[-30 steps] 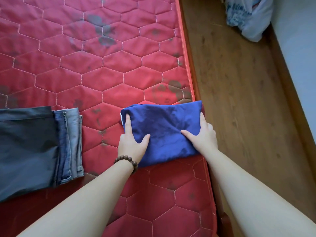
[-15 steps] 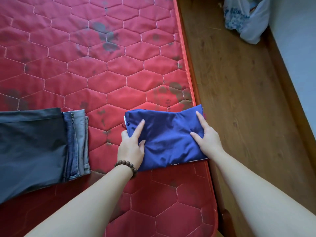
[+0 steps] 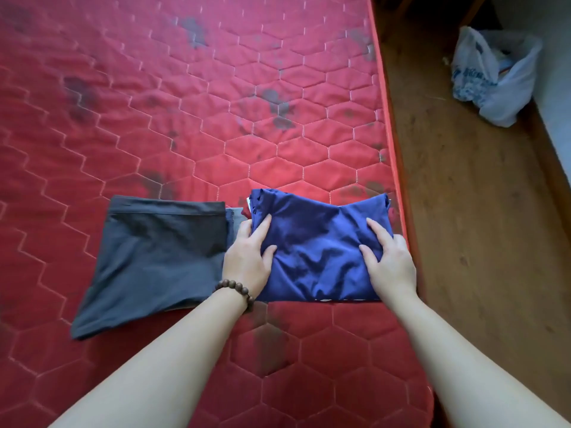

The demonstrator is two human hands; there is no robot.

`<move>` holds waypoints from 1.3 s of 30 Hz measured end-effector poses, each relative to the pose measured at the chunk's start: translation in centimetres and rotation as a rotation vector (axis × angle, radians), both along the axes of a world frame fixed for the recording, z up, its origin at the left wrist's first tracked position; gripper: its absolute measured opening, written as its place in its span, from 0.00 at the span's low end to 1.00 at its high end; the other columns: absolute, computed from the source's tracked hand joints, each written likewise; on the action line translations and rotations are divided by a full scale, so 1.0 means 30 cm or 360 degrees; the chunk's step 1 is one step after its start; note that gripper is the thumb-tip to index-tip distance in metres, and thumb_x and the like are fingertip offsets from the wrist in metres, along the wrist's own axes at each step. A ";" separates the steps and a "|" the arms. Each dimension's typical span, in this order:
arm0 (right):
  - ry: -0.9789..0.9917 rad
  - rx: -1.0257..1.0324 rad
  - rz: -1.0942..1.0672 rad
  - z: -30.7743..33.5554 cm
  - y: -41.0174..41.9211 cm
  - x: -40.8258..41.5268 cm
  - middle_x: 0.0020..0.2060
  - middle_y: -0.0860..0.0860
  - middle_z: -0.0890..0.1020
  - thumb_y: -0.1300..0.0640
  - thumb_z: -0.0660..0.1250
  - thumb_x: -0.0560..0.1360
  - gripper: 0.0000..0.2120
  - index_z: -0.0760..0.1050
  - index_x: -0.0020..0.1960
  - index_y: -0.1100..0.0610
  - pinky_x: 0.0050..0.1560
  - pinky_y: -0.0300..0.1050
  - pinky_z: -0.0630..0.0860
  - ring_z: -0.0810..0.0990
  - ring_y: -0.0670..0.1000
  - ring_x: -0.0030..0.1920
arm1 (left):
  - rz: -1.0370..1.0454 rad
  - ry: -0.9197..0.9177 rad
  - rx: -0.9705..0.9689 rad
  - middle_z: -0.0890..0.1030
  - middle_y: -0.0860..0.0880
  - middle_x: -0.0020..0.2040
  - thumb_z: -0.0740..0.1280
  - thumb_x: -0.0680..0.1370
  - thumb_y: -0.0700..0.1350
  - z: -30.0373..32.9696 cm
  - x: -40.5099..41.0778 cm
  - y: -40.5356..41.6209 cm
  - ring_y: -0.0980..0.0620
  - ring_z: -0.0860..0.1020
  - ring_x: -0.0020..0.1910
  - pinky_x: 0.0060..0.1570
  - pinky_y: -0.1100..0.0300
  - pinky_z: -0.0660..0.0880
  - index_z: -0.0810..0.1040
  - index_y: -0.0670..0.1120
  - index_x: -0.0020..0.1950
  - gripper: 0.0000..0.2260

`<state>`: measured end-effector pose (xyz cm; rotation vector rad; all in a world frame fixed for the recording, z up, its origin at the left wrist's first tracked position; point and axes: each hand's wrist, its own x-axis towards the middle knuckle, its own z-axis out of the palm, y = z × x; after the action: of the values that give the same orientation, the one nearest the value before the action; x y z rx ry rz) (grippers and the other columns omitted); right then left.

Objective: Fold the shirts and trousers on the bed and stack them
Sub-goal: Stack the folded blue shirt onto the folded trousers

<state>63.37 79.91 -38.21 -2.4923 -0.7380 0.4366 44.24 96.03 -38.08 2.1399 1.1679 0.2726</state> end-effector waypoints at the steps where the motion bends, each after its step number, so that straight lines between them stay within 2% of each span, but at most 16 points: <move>1: 0.0004 0.0020 0.0012 0.017 0.041 -0.043 0.55 0.54 0.72 0.51 0.66 0.77 0.24 0.67 0.71 0.40 0.53 0.50 0.73 0.76 0.56 0.55 | 0.0012 -0.0009 0.0016 0.70 0.48 0.67 0.69 0.76 0.43 0.015 -0.047 0.037 0.44 0.76 0.58 0.55 0.53 0.73 0.69 0.50 0.73 0.26; 5: 0.0000 0.0109 0.0095 0.044 0.228 -0.252 0.50 0.47 0.69 0.50 0.66 0.77 0.24 0.67 0.70 0.38 0.48 0.44 0.70 0.75 0.51 0.44 | 0.0121 -0.0006 0.0036 0.70 0.48 0.67 0.69 0.76 0.43 0.038 -0.280 0.197 0.45 0.76 0.60 0.57 0.55 0.72 0.69 0.51 0.73 0.26; 8: 0.0024 0.0120 0.0132 0.033 0.376 -0.423 0.49 0.47 0.68 0.50 0.66 0.77 0.24 0.66 0.70 0.37 0.47 0.45 0.71 0.71 0.48 0.40 | 0.0157 0.0016 0.0051 0.71 0.47 0.67 0.70 0.75 0.43 0.026 -0.468 0.331 0.44 0.76 0.59 0.58 0.54 0.72 0.69 0.50 0.73 0.26; 14: 0.0043 0.0073 0.0139 -0.003 0.614 -0.744 0.51 0.49 0.70 0.50 0.66 0.77 0.24 0.66 0.71 0.38 0.51 0.49 0.75 0.76 0.52 0.46 | 0.0235 0.0009 -0.0066 0.72 0.48 0.64 0.71 0.75 0.43 -0.046 -0.782 0.565 0.47 0.75 0.61 0.59 0.58 0.69 0.70 0.52 0.72 0.26; 18: 0.0076 0.0087 0.0035 -0.077 0.661 -0.826 0.56 0.51 0.70 0.50 0.67 0.76 0.24 0.67 0.71 0.39 0.55 0.50 0.74 0.76 0.52 0.56 | 0.0224 -0.0052 -0.0153 0.71 0.51 0.65 0.70 0.75 0.45 -0.131 -0.858 0.624 0.50 0.75 0.61 0.57 0.63 0.67 0.68 0.55 0.73 0.27; 23: 0.0295 -0.0040 0.0023 -0.192 0.620 -0.814 0.54 0.50 0.66 0.50 0.67 0.77 0.27 0.62 0.73 0.40 0.57 0.39 0.65 0.74 0.53 0.55 | 0.0076 0.0075 -0.0462 0.59 0.49 0.74 0.70 0.75 0.50 -0.245 -0.891 0.611 0.46 0.69 0.68 0.64 0.57 0.67 0.52 0.63 0.76 0.37; 25: 0.0291 -0.0102 0.0069 -0.200 0.614 -0.802 0.57 0.53 0.67 0.49 0.67 0.77 0.28 0.62 0.74 0.41 0.60 0.40 0.65 0.73 0.54 0.58 | 0.0044 0.0053 -0.0516 0.55 0.48 0.76 0.71 0.75 0.50 -0.250 -0.894 0.604 0.46 0.65 0.72 0.67 0.59 0.62 0.53 0.62 0.77 0.37; 26: 0.0191 -0.0198 0.0082 -0.196 0.616 -0.799 0.62 0.55 0.67 0.47 0.66 0.77 0.28 0.62 0.74 0.41 0.63 0.44 0.65 0.71 0.56 0.62 | 0.0067 0.0065 -0.0412 0.54 0.46 0.77 0.71 0.75 0.49 -0.242 -0.894 0.602 0.45 0.62 0.73 0.69 0.58 0.59 0.56 0.60 0.77 0.35; 28: -0.0277 -0.0364 0.0073 -0.171 0.632 -0.806 0.71 0.61 0.63 0.45 0.64 0.77 0.27 0.63 0.75 0.44 0.69 0.55 0.62 0.65 0.61 0.69 | 0.0153 0.0175 0.0176 0.56 0.40 0.76 0.68 0.76 0.49 -0.212 -0.889 0.604 0.40 0.61 0.73 0.70 0.48 0.60 0.65 0.52 0.75 0.28; 30: -0.0737 -0.0131 0.0200 -0.145 0.676 -0.837 0.73 0.63 0.63 0.49 0.63 0.78 0.25 0.68 0.73 0.53 0.71 0.61 0.59 0.63 0.63 0.72 | 0.0102 0.0094 0.0714 0.64 0.37 0.73 0.64 0.76 0.48 -0.186 -0.864 0.605 0.38 0.64 0.70 0.67 0.42 0.62 0.72 0.45 0.70 0.22; 31: -0.0869 0.0017 0.0357 -0.144 0.711 -0.862 0.72 0.63 0.65 0.52 0.62 0.77 0.24 0.69 0.71 0.57 0.72 0.62 0.58 0.63 0.62 0.72 | -0.0018 0.0029 0.0840 0.66 0.38 0.72 0.63 0.76 0.47 -0.182 -0.838 0.603 0.39 0.65 0.70 0.67 0.42 0.63 0.73 0.43 0.68 0.21; 33: -0.0933 0.0116 0.0717 -0.169 0.783 -0.928 0.71 0.61 0.68 0.58 0.63 0.75 0.24 0.70 0.70 0.60 0.73 0.63 0.57 0.63 0.60 0.73 | -0.0312 0.0121 0.0945 0.68 0.39 0.72 0.64 0.75 0.44 -0.197 -0.777 0.593 0.40 0.65 0.72 0.69 0.41 0.63 0.73 0.40 0.68 0.22; 35: -0.0895 -0.0068 0.0914 -0.221 0.834 -0.986 0.72 0.59 0.67 0.57 0.67 0.73 0.27 0.69 0.71 0.61 0.73 0.64 0.58 0.63 0.59 0.74 | -0.0478 0.0368 0.0908 0.66 0.39 0.74 0.69 0.73 0.45 -0.237 -0.721 0.586 0.40 0.64 0.73 0.71 0.41 0.62 0.71 0.38 0.70 0.27; 37: -0.0845 -0.0329 0.0906 -0.273 0.849 -1.006 0.73 0.57 0.66 0.51 0.69 0.74 0.30 0.67 0.73 0.60 0.71 0.65 0.59 0.63 0.58 0.74 | -0.0537 0.0549 0.0812 0.61 0.40 0.75 0.69 0.73 0.49 -0.286 -0.695 0.601 0.41 0.59 0.75 0.73 0.42 0.58 0.68 0.40 0.73 0.31; 39: -0.0772 -0.0433 0.0869 -0.308 0.842 -0.985 0.74 0.56 0.64 0.46 0.66 0.75 0.31 0.65 0.74 0.55 0.72 0.66 0.56 0.61 0.57 0.75 | -0.0554 0.0554 0.0771 0.57 0.42 0.77 0.66 0.75 0.53 -0.334 -0.705 0.627 0.40 0.52 0.77 0.75 0.43 0.52 0.65 0.44 0.75 0.31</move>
<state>33.83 105.17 -47.45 -2.6518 -1.6689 0.1085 23.08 114.83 -48.09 2.8599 0.9496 0.0220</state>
